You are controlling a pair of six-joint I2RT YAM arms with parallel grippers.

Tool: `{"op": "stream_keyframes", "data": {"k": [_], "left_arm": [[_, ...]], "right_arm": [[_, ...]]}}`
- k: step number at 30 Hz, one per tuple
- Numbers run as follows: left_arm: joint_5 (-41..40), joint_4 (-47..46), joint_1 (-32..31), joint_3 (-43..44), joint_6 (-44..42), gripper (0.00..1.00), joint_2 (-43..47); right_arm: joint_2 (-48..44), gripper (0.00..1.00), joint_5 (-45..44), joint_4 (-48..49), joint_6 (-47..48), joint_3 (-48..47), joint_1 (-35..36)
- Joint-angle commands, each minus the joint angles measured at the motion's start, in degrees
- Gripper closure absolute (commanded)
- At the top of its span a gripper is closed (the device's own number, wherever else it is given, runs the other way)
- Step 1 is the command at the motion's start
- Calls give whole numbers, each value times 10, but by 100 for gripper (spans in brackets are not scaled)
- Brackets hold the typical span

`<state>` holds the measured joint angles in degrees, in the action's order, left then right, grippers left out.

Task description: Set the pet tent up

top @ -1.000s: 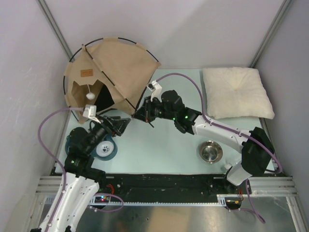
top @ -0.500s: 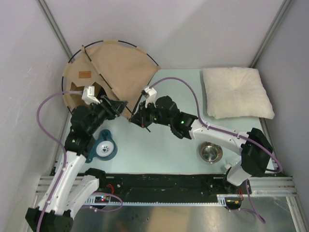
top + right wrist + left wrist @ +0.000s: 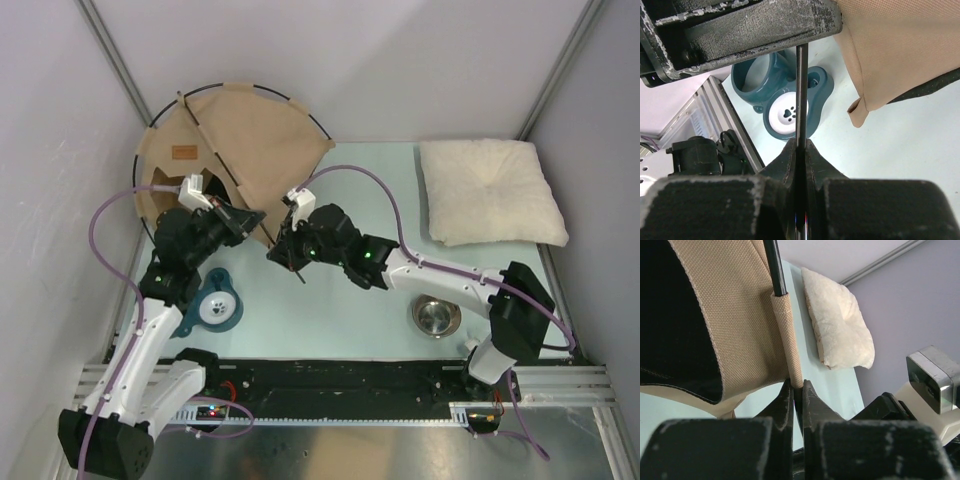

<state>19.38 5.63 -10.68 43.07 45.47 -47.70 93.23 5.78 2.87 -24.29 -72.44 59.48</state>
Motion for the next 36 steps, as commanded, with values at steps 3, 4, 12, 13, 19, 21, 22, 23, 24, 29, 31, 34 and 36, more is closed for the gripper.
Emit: {"op": "stream_keyframes", "data": {"k": [3,4,12,13,19,21,22,23,24,29,31,34,36], "left_arm": [[7,-5,6,33,-39,100,-2],[7,-2,5,32,-44,100,-2],[-5,22,5,41,-77,100,-2],[-5,24,5,43,-80,100,-3],[-1,28,5,50,-83,100,-7],[-2,28,6,49,-83,100,-6],[-2,28,6,50,-83,100,-6],[-2,28,6,51,-83,100,-6],[-1,29,5,50,-83,100,-6],[2,30,5,48,-80,100,-6],[2,29,5,46,-81,100,-5],[3,30,6,45,-80,100,-3],[4,30,5,45,-81,100,-3]], "right_arm": [[-5,67,0,-75,26,-62,13],[-10,56,-1,-81,31,-63,15],[-42,27,20,-181,44,-102,5],[-43,28,24,-200,46,-106,3],[-34,40,52,-278,60,-95,9],[-24,47,58,-281,60,-91,15],[-19,50,62,-281,58,-91,17],[-14,52,65,-281,57,-90,17],[-10,53,68,-278,56,-89,19],[-4,54,69,-240,47,-81,25],[4,54,70,-227,44,-81,25],[18,53,52,-219,39,-86,26],[27,53,40,-219,37,-92,24]]}}
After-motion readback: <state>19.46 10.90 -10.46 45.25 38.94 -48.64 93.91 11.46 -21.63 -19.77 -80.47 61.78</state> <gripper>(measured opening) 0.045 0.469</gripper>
